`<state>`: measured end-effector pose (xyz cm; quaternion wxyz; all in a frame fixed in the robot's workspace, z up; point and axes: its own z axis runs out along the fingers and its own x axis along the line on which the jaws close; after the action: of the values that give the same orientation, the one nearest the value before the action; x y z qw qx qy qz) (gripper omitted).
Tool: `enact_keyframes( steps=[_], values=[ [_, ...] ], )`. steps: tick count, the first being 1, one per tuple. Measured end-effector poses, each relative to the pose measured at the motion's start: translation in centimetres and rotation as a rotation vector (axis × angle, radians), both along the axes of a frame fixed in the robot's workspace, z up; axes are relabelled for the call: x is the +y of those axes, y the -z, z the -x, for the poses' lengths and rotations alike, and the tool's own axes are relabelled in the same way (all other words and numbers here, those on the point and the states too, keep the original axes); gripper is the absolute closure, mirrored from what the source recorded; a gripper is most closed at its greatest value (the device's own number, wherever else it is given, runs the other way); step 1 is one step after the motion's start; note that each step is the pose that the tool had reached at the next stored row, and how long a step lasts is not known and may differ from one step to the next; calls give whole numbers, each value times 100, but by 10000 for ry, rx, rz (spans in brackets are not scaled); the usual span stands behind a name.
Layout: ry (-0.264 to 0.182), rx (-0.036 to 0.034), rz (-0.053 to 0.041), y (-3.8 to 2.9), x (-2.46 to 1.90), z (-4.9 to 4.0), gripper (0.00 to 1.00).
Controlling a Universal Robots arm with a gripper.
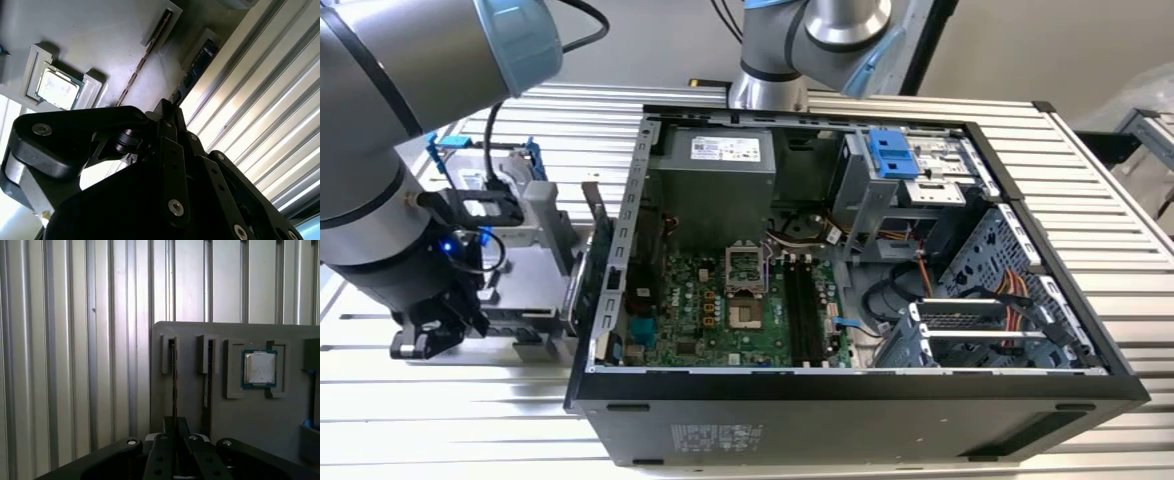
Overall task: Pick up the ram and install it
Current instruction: 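Pick up the ram and move it above insertion slot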
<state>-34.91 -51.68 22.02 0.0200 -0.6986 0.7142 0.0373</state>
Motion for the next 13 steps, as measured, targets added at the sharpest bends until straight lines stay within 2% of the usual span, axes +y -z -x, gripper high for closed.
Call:
enact_keyframes(
  steps=[13],
  values=[
    [1,0,0,-59,0,3,100]
  ],
)
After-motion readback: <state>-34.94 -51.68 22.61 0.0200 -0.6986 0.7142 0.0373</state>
